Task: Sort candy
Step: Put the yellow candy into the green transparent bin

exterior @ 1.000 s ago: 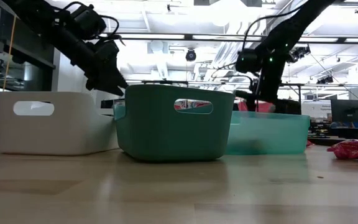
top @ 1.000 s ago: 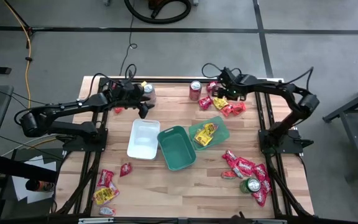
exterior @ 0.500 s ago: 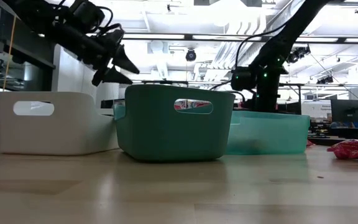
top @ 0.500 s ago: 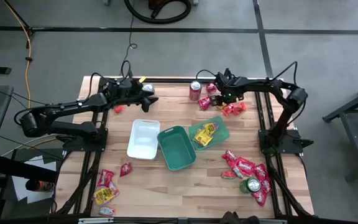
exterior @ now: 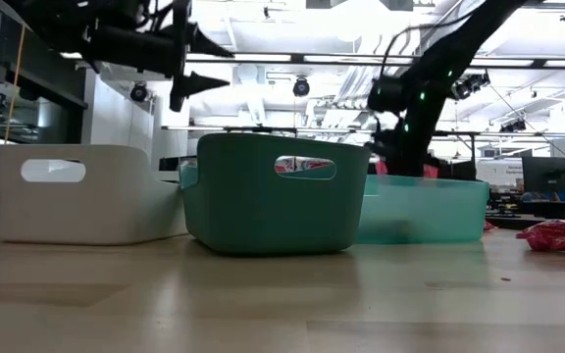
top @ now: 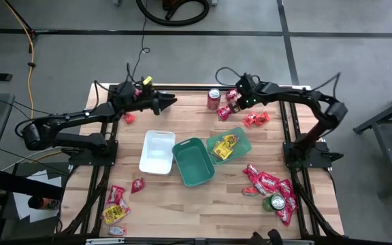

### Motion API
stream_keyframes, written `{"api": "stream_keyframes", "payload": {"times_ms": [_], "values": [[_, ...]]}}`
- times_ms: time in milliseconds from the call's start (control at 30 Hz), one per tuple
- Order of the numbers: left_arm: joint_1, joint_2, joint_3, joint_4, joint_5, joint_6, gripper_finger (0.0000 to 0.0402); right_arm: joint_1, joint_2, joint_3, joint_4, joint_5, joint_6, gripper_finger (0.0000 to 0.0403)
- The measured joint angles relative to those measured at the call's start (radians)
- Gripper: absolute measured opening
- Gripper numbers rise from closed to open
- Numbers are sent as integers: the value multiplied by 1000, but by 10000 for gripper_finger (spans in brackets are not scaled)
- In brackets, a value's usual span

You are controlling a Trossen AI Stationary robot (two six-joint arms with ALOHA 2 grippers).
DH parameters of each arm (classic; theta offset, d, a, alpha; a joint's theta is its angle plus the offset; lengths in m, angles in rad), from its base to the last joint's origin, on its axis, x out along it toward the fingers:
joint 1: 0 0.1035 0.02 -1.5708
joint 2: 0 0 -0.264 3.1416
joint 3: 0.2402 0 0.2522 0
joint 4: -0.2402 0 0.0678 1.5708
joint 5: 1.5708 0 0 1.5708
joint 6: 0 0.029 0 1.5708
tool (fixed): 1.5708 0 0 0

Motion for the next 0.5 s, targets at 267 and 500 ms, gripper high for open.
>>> {"api": "stream_keyframes", "payload": {"times_ms": [267,500], "values": [[0,-65,0,44,4,-74,223,57,-187,1,66,-288,-120,6],[0,-91,0,43,4,-78,223,320,-292,2,12,-393,-78,2]]}}
